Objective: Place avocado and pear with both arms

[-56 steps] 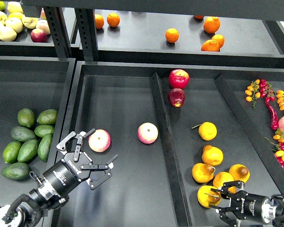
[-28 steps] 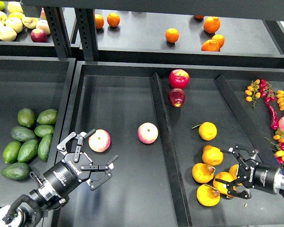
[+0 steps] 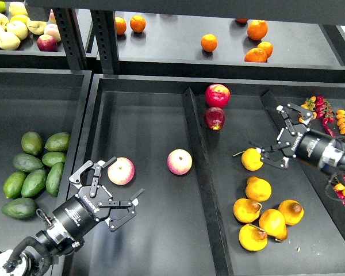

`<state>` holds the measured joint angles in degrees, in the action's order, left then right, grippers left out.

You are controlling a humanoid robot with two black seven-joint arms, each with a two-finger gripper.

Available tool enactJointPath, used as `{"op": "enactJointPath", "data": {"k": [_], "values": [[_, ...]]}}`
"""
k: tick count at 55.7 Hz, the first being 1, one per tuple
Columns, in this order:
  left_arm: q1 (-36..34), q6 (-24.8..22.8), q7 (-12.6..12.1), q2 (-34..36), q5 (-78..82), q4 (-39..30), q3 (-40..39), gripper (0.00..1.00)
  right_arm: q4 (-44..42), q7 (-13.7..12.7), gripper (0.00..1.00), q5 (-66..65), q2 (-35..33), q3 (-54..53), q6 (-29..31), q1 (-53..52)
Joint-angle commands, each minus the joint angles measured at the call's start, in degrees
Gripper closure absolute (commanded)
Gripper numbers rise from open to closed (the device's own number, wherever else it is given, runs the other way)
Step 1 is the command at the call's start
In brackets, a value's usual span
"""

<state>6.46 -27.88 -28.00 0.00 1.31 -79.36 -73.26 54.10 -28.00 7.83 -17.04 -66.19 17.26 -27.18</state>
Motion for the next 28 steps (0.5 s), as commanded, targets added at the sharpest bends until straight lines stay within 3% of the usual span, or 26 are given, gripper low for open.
{"op": "enactJointPath", "data": {"k": [1, 13, 28], "values": [[0.04, -0.07, 0.0, 0.0, 0.1, 0.0, -0.05, 0.01, -1.46, 0.0, 0.01, 0.08, 6.31, -2.45, -2.41, 0.11], [-0.05, -0.07, 0.0, 0.0, 0.1, 0.0, -0.57, 0.01, -2.86, 0.0, 0.01, 0.08, 16.86, -8.6, -2.76, 5.03], [0.04, -0.12, 0.0, 0.0, 0.19, 0.0, -1.28, 0.01, -2.69, 0.0, 0.01, 0.08, 17.04, -14.5, -2.06, 10.13]]}}
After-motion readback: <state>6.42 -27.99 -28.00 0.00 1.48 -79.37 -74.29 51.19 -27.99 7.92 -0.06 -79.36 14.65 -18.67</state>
